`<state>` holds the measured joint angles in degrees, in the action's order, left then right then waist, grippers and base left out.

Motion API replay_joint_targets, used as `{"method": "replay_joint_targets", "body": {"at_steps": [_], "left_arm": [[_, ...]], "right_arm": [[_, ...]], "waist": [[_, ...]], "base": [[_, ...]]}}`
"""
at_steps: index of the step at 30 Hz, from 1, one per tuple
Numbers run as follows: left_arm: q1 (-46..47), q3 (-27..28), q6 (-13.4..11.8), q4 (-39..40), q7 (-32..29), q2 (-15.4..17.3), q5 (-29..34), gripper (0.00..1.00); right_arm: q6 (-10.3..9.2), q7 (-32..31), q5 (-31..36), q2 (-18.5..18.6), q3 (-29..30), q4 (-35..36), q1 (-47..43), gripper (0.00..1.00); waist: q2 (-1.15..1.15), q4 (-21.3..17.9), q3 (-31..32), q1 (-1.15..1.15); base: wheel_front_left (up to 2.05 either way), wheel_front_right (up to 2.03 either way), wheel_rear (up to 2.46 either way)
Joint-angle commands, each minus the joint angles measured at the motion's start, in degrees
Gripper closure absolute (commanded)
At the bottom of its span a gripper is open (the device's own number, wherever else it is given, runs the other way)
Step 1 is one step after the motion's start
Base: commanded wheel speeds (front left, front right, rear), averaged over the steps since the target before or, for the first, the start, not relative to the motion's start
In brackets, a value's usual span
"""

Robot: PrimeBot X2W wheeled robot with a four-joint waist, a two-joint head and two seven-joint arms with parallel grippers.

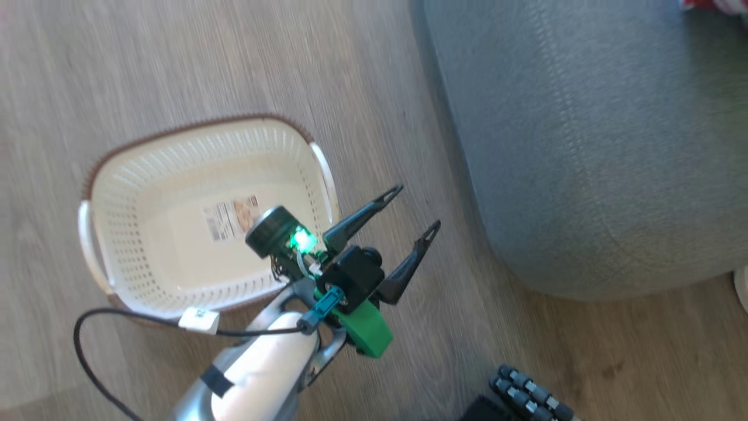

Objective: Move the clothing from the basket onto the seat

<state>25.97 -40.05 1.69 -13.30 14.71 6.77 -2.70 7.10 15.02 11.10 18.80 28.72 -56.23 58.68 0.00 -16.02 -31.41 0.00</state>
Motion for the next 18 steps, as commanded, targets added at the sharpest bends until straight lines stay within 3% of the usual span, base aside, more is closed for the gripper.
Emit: {"method": "replay_joint_targets", "body": {"at_steps": [1, 10, 18], "left_arm": [[-1.4, 2.0, 0.3, 1.8, 0.3, -1.1, -0.8, 0.0], [-5.8, 5.0, 1.3, 3.7, 0.3, -3.3, -1.7, 0.0], [-9.8, 7.8, 1.0, 5.5, 0.3, -3.8, -2.5, 0.0]], "right_arm": [[0.39, 0.0, 0.0, 2.4, -0.9, 1.9, -0.8, 0.0], [0.39, 0.0, -3.0, 5.7, -6.5, -2.6, -2.9, 0.0], [0.39, 0.0, -12.1, 5.7, -10.5, 8.6, -7.4, 0.0]], "waist": [[0.0, 0.0, 4.6, 0.0], [0.0, 0.8, 12.6, 0.0], [0.0, 2.8, 18.5, 0.0]], "base": [[0.0, 0.0, 0.0], [0.0, 0.0, 0.0], [0.0, 0.0, 0.0]]}}
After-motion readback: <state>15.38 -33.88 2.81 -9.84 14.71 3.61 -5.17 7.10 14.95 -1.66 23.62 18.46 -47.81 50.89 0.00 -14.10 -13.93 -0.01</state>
